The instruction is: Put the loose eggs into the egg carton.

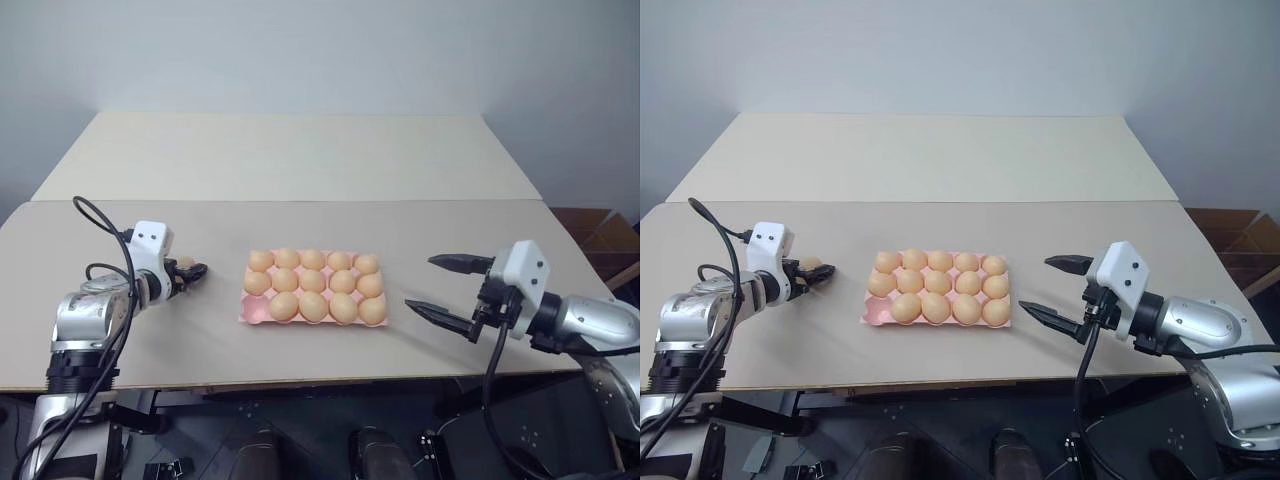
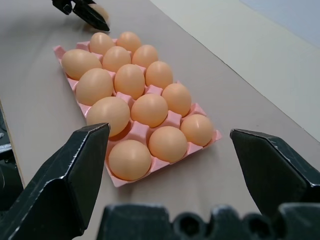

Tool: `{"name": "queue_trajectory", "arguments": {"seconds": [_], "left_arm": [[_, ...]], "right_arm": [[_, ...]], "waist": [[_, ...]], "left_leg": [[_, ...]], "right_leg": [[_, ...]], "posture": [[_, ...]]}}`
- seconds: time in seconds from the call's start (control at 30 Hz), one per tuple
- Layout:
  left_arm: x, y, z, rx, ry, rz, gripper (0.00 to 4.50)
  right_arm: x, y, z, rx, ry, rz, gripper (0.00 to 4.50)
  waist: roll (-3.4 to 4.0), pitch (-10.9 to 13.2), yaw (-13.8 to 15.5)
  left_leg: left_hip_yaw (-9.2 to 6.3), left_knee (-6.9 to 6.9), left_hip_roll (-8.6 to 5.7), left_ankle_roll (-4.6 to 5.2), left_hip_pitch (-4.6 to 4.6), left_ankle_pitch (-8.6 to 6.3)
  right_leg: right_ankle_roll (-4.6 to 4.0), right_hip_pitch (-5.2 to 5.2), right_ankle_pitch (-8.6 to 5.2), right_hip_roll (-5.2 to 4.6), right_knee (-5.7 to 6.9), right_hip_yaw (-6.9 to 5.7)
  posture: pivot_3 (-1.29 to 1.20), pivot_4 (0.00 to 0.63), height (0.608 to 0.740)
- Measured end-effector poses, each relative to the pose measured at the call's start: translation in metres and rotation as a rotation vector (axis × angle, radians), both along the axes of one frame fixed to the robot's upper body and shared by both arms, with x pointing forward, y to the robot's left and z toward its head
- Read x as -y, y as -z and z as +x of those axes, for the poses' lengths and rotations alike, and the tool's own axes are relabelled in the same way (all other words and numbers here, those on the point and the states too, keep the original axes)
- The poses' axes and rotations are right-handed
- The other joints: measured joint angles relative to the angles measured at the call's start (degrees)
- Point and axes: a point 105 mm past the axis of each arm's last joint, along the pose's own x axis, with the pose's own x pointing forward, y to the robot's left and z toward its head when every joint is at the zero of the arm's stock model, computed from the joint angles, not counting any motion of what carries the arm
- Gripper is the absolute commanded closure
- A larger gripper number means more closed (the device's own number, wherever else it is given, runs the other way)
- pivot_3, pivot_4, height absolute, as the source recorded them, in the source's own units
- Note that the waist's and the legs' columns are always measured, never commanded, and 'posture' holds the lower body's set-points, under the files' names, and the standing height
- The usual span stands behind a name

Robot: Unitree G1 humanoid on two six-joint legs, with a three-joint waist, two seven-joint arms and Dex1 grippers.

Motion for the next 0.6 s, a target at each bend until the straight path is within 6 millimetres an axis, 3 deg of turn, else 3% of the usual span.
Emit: {"name": "queue_trajectory", "arguments": {"seconds": [0.07,0.23,0.4,0.6], "left_arm": [[0.002,-0.001,-0.001,0.000,0.022,-0.001,2.70],[0.013,-0.027,-0.023,0.078,0.228,0.092,2.70],[0.062,-0.054,-0.069,0.143,0.700,0.080,2.70],[0.088,-0.035,-0.086,0.073,0.907,0.046,2.70]], "right_arm": [[0.001,0.002,-0.002,-0.005,0.018,0.003,0.00],[0.004,0.000,-0.005,0.012,0.043,0.005,0.00],[0.002,0.000,-0.005,0.014,0.042,0.010,0.00],[0.000,-0.002,-0.003,0.025,0.047,0.022,0.00]], "waist": [[0.00,0.00,0.00],[0.00,0.00,-0.46],[0.03,0.00,-0.32],[0.06,-0.01,0.17]], "left_leg": [[0.00,0.02,0.00,0.00,-0.02,0.00],[0.01,0.01,0.05,-0.01,-0.02,-0.01],[0.07,0.03,0.06,-0.01,0.03,0.00],[0.05,0.08,0.05,0.00,0.05,0.01]], "right_leg": [[0.01,-0.01,0.00,-0.01,0.00,0.00],[-0.01,-0.05,-0.01,0.01,0.00,0.01],[-0.13,-0.01,-0.07,-0.04,0.02,0.01],[-0.18,0.01,-0.12,0.02,0.04,0.01]], "posture": [[0.00,0.150,0.740],[0.00,0.150,0.740],[0.00,0.150,0.740],[0.00,0.150,0.740]]}}
